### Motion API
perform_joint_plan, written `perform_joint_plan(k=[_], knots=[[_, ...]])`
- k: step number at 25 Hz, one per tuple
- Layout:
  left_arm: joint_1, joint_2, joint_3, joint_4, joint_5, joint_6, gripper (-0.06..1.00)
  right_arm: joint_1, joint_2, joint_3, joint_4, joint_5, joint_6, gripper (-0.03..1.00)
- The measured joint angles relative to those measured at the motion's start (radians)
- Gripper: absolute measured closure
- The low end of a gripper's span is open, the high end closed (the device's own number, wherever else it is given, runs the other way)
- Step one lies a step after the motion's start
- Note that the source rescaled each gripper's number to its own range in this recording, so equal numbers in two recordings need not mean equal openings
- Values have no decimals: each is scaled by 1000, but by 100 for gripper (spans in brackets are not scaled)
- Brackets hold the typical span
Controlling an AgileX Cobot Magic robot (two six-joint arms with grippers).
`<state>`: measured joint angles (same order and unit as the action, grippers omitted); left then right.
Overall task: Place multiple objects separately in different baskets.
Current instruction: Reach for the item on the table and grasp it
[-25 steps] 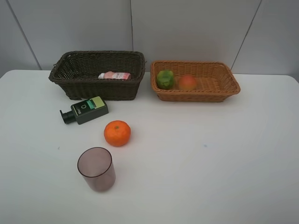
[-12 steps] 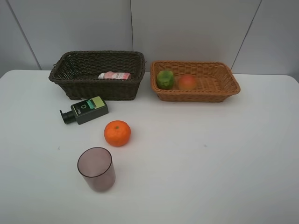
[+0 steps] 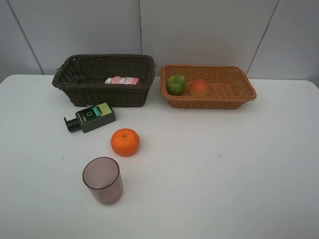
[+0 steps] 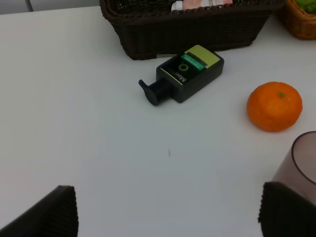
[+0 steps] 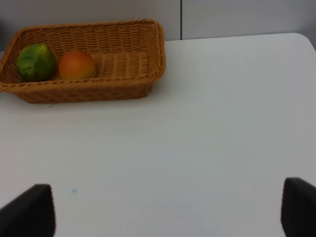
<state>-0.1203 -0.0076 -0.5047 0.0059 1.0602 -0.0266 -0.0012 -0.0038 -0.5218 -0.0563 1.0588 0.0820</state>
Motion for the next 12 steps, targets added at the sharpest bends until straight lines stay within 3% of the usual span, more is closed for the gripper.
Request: perform_joint_plan(k=[12], knots=[[0,52,0,0,0,0,-1,0,0,0,0,0,0,-3]])
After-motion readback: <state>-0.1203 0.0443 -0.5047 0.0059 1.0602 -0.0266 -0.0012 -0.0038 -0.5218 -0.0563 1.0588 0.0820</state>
